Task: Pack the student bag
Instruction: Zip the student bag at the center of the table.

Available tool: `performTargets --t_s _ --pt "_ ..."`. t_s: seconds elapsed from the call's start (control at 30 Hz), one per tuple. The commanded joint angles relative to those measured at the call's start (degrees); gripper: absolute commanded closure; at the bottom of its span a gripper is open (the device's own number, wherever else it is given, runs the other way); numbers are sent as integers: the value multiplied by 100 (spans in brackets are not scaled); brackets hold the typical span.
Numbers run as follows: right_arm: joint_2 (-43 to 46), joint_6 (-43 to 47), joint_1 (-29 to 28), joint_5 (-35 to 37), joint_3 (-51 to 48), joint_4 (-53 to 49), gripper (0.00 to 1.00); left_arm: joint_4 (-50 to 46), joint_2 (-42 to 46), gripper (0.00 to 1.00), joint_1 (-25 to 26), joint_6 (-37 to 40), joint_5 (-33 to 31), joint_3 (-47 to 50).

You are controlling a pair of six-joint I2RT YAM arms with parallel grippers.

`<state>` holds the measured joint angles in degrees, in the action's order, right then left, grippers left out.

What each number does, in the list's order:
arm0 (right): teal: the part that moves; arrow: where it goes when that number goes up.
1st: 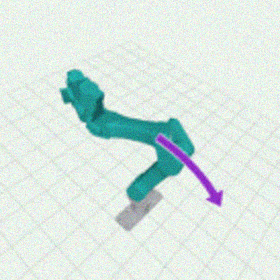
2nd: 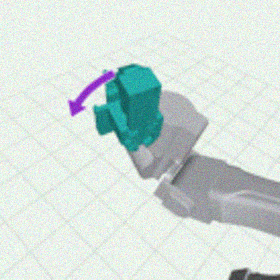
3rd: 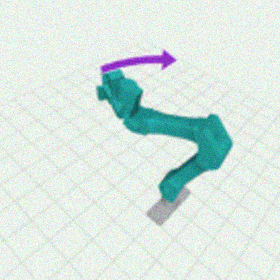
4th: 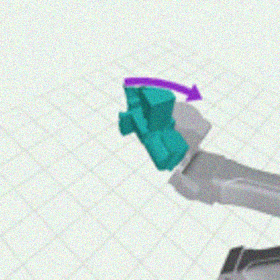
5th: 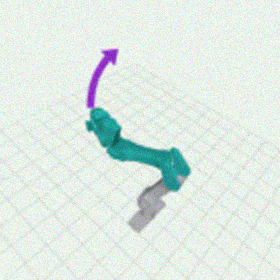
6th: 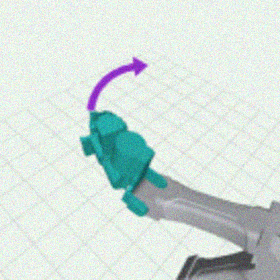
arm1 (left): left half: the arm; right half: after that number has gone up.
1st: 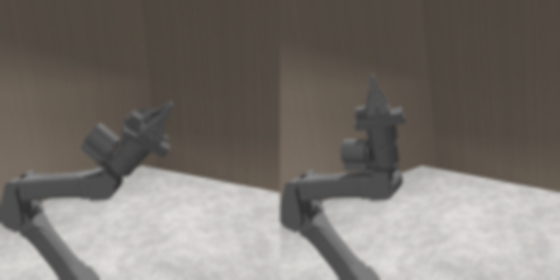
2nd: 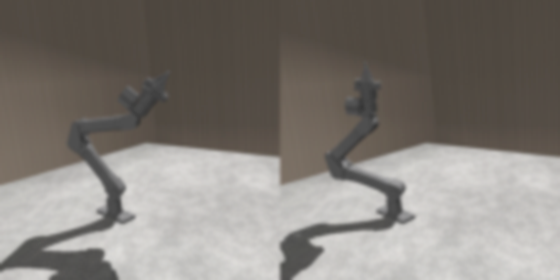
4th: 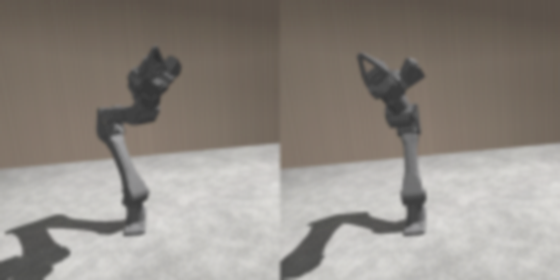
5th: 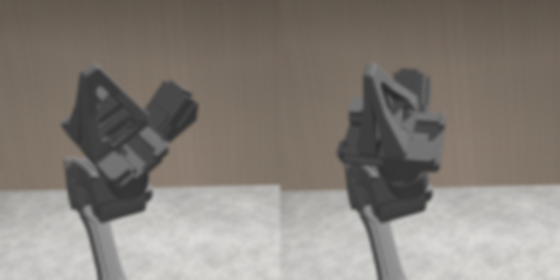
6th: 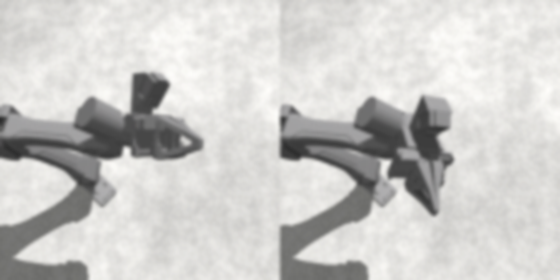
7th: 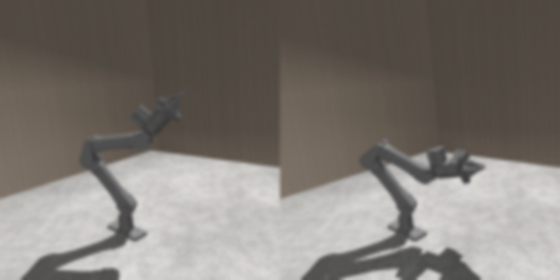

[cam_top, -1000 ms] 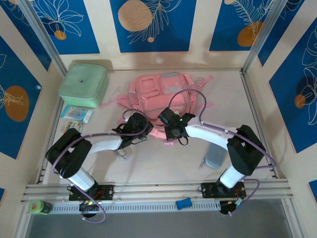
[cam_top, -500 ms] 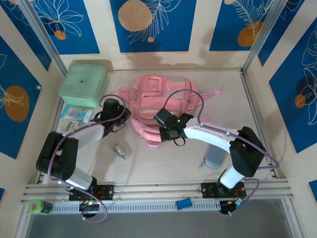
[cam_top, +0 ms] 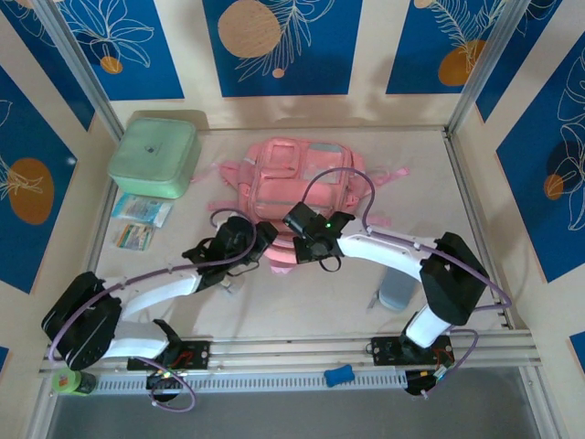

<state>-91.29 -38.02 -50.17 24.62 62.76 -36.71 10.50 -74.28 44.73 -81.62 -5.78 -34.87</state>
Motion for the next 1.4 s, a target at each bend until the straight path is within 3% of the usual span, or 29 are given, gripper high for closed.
performTargets --t_s 0.0,0.23,0.43,0.83,1.0,1.1,1.37 --pt "353 -108 43 -22 -132 41 100 263 -245 50 252 -802 -617 -232" --pt "700 93 69 -417 -370 612 100 258 -948 47 754 -1645 -800 -679" --pt "664 215 65 -615 -481 874 100 -346 -1472 47 836 -2008 -896 -1179" --pt "656 84 78 -505 -607 992 100 -771 -2093 76 899 -2108 -1141 -1650" --pt "685 163 28 -271 -449 641 100 -690 -1818 100 897 -2005 -1545 -1421" --pt "671 154 -86 65 -289 183 100 -493 -1412 100 889 -1652 -1907 -1217" --pt "972 -278 -127 875 -262 -1021 100 -1537 -139 100 674 -426 -2478 -1054"
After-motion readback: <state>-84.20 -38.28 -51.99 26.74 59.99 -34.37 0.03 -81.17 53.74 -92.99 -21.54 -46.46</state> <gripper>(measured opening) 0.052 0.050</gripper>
